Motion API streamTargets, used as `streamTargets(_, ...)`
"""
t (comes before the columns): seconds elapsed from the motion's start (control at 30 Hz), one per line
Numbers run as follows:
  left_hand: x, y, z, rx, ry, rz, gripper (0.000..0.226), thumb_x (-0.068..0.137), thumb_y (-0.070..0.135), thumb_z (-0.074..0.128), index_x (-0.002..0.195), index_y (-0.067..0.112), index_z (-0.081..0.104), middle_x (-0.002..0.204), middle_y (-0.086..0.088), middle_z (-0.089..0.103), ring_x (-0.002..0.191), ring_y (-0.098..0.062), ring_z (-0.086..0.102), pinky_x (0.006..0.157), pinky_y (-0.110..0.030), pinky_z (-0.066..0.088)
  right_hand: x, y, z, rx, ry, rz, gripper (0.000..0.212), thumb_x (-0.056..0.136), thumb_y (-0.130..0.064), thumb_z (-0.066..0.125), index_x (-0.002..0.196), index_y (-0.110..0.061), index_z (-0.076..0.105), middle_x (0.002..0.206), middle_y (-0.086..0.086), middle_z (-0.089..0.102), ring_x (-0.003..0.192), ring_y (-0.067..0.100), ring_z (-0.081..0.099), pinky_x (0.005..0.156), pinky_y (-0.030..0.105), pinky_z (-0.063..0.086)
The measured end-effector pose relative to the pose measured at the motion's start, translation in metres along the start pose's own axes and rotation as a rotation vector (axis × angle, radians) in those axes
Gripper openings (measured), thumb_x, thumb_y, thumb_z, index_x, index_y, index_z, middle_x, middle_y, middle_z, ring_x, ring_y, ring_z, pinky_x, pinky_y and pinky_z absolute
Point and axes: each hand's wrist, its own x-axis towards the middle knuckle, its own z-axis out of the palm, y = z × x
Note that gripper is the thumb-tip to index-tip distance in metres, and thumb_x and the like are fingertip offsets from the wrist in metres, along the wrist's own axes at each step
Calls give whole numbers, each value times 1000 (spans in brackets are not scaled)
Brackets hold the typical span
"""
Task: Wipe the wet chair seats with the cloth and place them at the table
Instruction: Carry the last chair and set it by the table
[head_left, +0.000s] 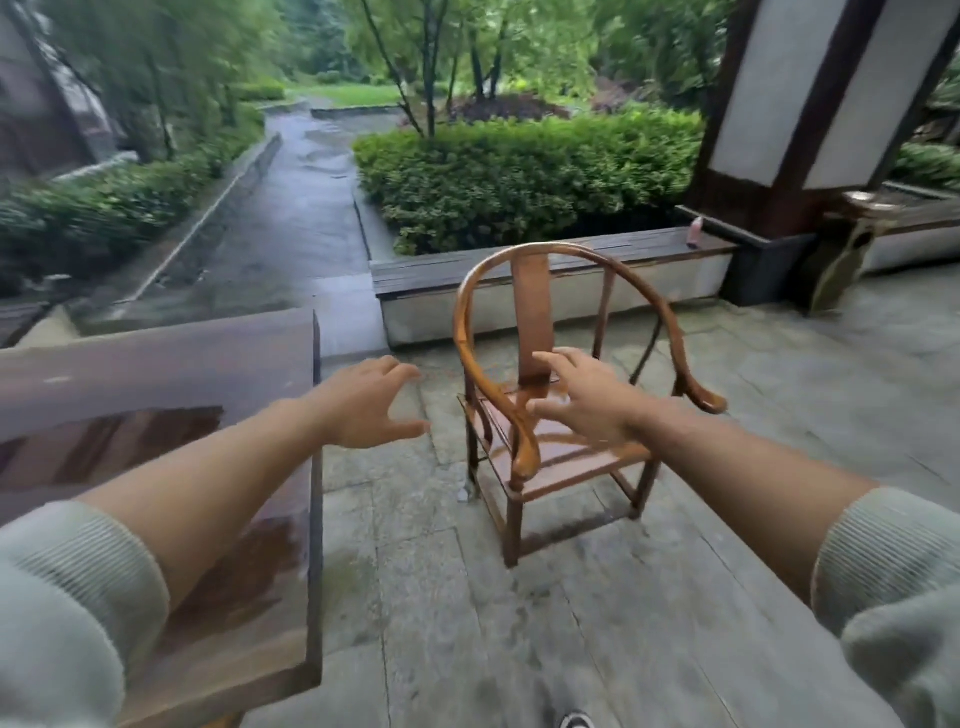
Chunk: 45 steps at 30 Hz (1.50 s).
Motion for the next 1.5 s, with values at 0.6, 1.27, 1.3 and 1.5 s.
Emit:
streamTargets(0.6, 470, -259, 53, -107, -50, 18, 83, 86, 65, 57, 151, 20, 30, 148, -6, 42, 133, -24, 41, 111, -40, 38, 573, 104, 50, 97, -176, 119, 84, 96, -66, 52, 160, -18, 25, 162, 19, 31, 147, 41, 37, 117, 57, 37)
streamTargets(1.27, 1040, -266, 127, 31, -216, 1209, 89, 76, 2, 57, 154, 21, 18, 161, -12, 18, 148, -32, 18, 117, -47, 26, 868, 251, 79, 552, 586, 1277, 106, 81, -42, 72, 162, -16, 9, 159, 19, 39, 140, 37, 46, 109, 48, 44)
streamTargets(1.3, 1059, -251, 128, 19, -221, 1292, 89, 76, 0, 55, 154, 24, 18, 162, -11, 15, 149, -32, 14, 118, -48, 24, 869, 249, 81, 593, 646, 1308, 101, 83, -36, 74, 162, -17, 15, 157, 16, 43, 141, 34, 46, 110, 46, 43)
streamTargets(1.5, 1130, -184, 131, 26, -228, 1785, 76, 80, -3, 47, 148, 28, 36, 162, -3, 19, 150, -25, 9, 120, -43, 18, 882, 218, 77, 692, 674, 1660, 97, 85, -72, 66, 159, -20, 28, 149, 6, 53, 130, 25, 56, 97, 35, 48)
